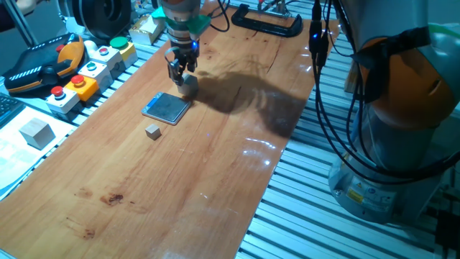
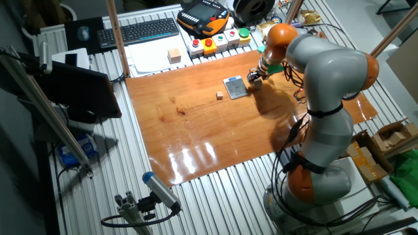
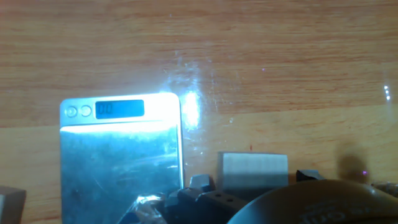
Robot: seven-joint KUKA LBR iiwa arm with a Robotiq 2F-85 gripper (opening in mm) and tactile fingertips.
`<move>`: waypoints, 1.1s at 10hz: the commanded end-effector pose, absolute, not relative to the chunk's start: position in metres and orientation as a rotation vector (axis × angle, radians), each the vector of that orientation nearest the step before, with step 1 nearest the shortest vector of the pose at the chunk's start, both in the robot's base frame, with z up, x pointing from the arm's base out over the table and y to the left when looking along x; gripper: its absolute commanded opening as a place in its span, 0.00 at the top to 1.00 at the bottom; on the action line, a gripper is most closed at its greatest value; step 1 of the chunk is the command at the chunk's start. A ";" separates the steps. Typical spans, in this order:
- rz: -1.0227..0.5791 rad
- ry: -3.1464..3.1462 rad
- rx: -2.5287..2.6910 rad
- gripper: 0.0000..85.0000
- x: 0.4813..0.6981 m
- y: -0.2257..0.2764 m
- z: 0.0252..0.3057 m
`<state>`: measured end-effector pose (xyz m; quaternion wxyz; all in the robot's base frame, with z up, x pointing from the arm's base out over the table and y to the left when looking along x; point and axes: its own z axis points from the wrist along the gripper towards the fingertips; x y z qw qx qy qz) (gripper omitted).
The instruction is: Remove the object from the scale
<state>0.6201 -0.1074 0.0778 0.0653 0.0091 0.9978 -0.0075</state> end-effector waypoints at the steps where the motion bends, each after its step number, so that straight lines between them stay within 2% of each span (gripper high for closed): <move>1: -0.023 3.021 0.028 0.31 0.620 -0.101 0.089; 3: -0.031 3.045 0.035 0.58 0.619 -0.080 0.111; 4: -0.040 3.056 0.047 0.65 0.617 -0.069 0.124; 7: -0.057 3.063 0.091 0.70 0.612 -0.039 0.154; 8: -0.053 3.067 0.101 0.75 0.611 -0.032 0.159; 11: -0.025 3.082 0.093 0.99 0.604 -0.022 0.170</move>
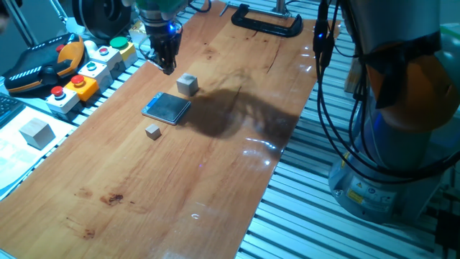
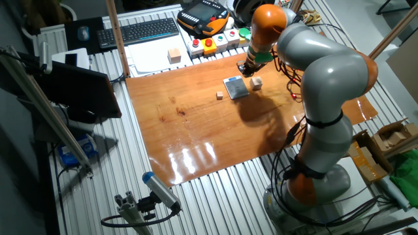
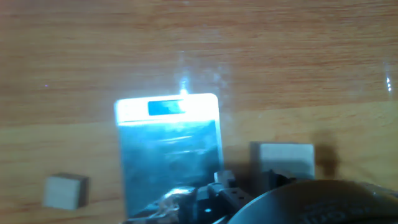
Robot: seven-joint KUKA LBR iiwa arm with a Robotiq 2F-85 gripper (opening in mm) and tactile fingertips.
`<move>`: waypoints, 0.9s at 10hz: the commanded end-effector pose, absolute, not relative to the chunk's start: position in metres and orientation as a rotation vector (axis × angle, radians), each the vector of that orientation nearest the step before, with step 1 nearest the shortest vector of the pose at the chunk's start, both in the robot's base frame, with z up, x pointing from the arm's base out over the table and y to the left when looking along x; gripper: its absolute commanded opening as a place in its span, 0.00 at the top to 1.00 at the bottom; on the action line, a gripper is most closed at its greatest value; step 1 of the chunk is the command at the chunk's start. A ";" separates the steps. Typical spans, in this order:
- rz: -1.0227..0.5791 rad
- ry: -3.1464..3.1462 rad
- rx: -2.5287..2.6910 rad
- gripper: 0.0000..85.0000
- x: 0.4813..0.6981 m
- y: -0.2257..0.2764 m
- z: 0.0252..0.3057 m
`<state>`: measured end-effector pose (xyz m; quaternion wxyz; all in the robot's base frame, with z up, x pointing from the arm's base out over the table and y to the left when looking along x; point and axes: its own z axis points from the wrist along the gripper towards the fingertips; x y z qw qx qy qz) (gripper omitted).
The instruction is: Remove the object from the scale
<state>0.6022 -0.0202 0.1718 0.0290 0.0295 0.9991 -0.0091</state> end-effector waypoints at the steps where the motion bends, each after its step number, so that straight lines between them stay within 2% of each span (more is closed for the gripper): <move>1: -0.030 3.081 0.090 0.99 0.600 -0.019 0.175; 9: 0.049 3.131 0.086 0.99 0.570 -0.006 0.198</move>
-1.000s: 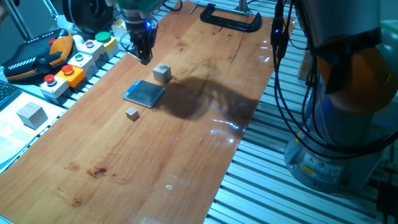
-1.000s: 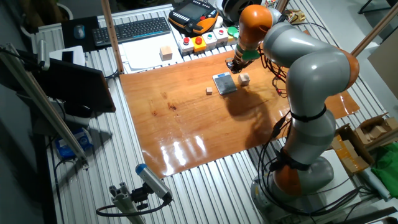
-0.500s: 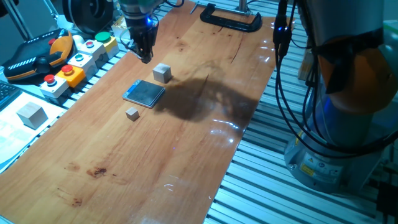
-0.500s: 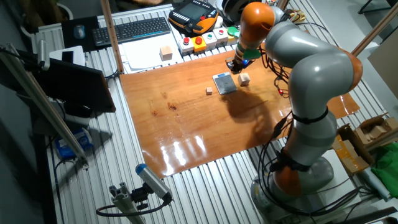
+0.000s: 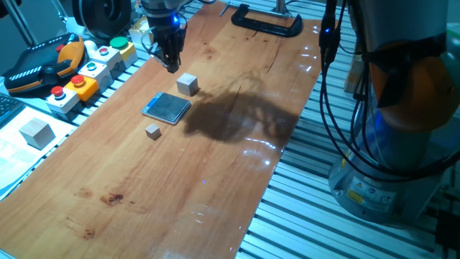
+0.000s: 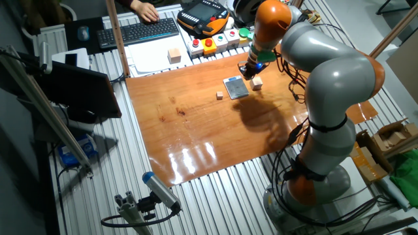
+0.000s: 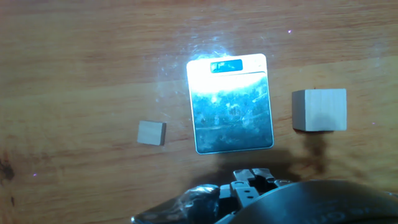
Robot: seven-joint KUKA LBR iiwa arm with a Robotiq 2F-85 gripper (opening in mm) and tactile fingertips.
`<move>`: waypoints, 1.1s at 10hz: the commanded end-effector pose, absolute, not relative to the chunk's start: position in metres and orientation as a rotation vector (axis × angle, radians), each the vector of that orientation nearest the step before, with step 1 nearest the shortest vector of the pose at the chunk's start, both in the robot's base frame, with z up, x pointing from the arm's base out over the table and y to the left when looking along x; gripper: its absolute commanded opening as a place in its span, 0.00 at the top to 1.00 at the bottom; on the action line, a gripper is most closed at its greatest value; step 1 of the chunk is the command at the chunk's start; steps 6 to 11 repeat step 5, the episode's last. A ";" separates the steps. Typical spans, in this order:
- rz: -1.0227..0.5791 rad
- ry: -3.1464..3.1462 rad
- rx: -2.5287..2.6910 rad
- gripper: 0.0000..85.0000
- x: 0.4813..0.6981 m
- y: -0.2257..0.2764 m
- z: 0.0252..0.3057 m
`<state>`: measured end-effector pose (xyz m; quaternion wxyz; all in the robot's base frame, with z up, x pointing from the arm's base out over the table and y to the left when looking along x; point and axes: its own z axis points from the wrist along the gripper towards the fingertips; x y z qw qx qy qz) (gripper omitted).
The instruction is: Remove the object from the scale
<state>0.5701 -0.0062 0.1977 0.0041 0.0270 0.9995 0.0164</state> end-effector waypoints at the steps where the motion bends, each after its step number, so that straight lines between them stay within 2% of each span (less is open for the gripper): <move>1: 0.058 3.136 0.079 0.99 0.569 -0.006 0.198; 11: 0.043 3.138 0.054 0.99 0.570 -0.007 0.198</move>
